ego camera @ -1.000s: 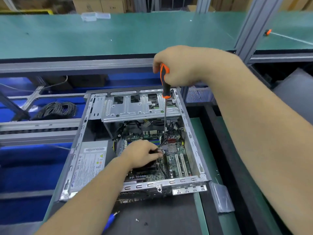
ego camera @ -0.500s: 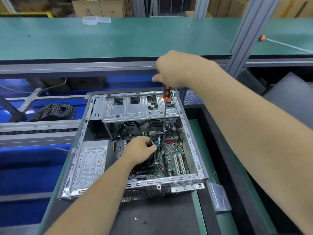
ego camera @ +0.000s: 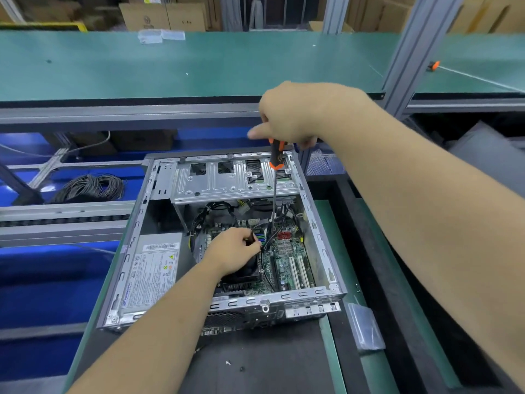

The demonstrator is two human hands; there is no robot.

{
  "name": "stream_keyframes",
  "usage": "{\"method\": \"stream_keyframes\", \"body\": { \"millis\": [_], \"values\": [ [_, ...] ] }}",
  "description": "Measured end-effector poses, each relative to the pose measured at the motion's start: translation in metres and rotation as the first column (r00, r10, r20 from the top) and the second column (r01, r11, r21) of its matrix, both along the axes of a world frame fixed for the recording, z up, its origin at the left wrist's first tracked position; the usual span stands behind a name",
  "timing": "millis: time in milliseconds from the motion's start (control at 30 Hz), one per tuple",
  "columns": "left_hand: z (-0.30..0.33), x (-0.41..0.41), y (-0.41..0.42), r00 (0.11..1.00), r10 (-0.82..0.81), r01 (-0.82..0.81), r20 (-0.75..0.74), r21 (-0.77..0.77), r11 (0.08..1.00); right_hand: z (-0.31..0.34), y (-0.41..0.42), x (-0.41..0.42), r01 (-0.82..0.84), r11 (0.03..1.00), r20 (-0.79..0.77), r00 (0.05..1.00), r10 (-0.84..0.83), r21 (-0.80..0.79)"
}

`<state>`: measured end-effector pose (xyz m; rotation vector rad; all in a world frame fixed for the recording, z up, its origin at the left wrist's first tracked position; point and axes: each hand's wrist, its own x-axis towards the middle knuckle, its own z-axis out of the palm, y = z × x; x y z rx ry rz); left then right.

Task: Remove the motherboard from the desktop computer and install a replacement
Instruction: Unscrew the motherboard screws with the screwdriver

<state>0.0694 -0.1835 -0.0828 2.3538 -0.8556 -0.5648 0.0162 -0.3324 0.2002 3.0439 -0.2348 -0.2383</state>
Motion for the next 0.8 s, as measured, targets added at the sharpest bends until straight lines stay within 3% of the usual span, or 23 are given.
{"method": "stream_keyframes", "body": {
  "millis": [167,233,367,533,667,800],
  "values": [
    [0.0,0.0,-0.001,1.0,-0.015,0.015,0.021,0.018,1.0,0.004,0.0,-0.003,-0.023,0.995,-0.097,0.995,0.032,0.092],
    [0.001,0.0,-0.001,0.999,-0.019,0.019,0.03,0.025,1.0,0.004,0.002,-0.003,0.042,0.999,-0.058,0.998,-0.04,0.035],
    [0.001,0.0,-0.001,1.0,-0.016,0.016,0.019,0.022,1.0,0.002,0.004,-0.001,-0.032,0.999,-0.054,0.998,0.033,0.015],
    [0.002,-0.001,-0.002,0.999,-0.018,0.018,0.026,0.025,1.0,0.003,0.003,-0.002,0.001,1.0,-0.012,1.0,-0.002,-0.025],
    [0.004,-0.001,-0.002,0.999,-0.014,0.013,0.038,0.031,0.999,0.006,0.008,-0.005,-0.07,0.997,-0.078,0.994,0.074,0.044],
    [0.005,-0.001,-0.001,0.999,-0.014,0.013,0.04,0.033,0.999,0.003,0.007,-0.004,0.001,1.0,-0.001,1.0,-0.001,-0.008]
  ]
}}
